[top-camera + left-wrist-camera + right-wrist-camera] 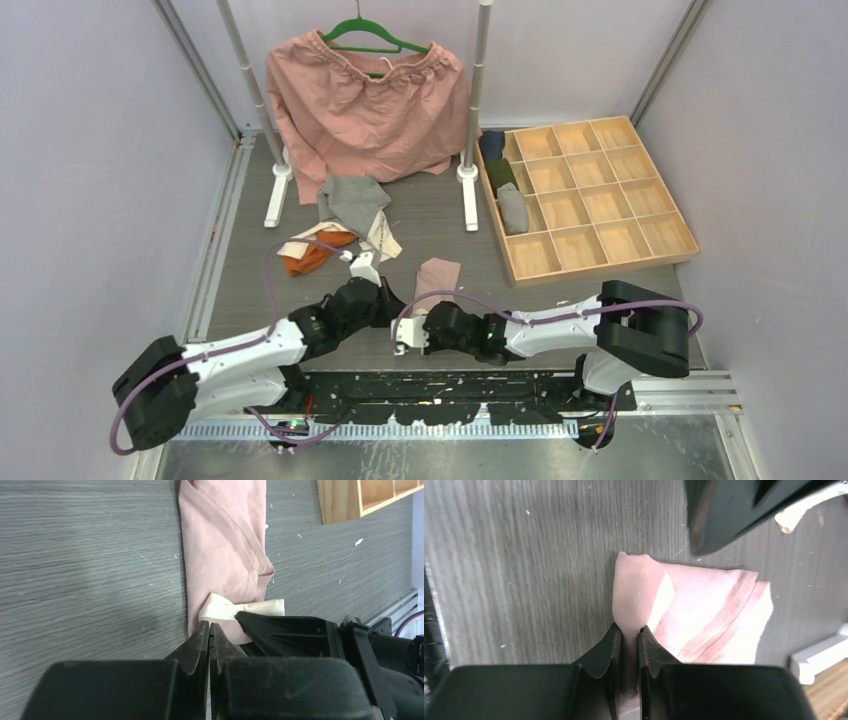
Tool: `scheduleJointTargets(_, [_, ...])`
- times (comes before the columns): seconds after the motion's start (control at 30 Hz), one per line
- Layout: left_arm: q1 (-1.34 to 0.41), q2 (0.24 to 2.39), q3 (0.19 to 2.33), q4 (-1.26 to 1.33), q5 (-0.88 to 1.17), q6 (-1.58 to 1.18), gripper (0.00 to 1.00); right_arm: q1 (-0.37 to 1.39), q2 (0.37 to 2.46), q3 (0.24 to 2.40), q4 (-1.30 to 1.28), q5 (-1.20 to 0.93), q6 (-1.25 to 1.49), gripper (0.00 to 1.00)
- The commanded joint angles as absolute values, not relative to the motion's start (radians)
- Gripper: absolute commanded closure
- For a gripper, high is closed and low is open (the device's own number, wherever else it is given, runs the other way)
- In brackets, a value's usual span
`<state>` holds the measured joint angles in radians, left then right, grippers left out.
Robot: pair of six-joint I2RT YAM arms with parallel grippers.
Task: Roll the underwear
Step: Roll the underwear to the center of the board.
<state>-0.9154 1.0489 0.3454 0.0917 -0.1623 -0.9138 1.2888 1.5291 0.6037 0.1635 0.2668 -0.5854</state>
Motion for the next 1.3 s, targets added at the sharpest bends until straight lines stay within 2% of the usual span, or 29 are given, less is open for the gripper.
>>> scheduleJointTargets(0.0, [-0.918,0.904,0.323,-0.085,-0.276,-0.920,0.99,1.262,1.490,0.617,0.133,0.043,-0.439,0.99])
scheduleJointTargets(0.37, [-0.918,0.757,0.277,-0.099,-0.193,-0.852,0.99,1.086,1.462,0.640,0.131,-0.408,-0.150,0.99])
scheduleJointTargets(0.63, [-0.918,0.737,0.271,-0.016,-0.109,-0.787,0.99,0.927,1.595,0.666,0.201,-0.773,0.098,0.99])
scheduleJointTargets(0.73, [-0.918,0.743,0.271,0.034,-0.059,-0.753,0.99,0.893,1.652,0.665,0.255,-0.801,0.160,0.96])
scheduleJointTargets(0.9, [-0.918,0.791,0.286,0.091,0.018,-0.705,0.99,0.830,1.722,0.666,0.341,-0.825,0.263,0.98])
scheduleJointTargets(1.17, [-0.919,0.902,0.318,0.158,0.090,-0.663,0.99,0.784,1.753,0.683,0.311,-0.819,0.295,0.99])
scheduleJointTargets(1.27, [-0.919,0.933,0.319,0.177,0.092,-0.657,0.99,0.775,1.754,0.687,0.278,-0.801,0.285,0.94])
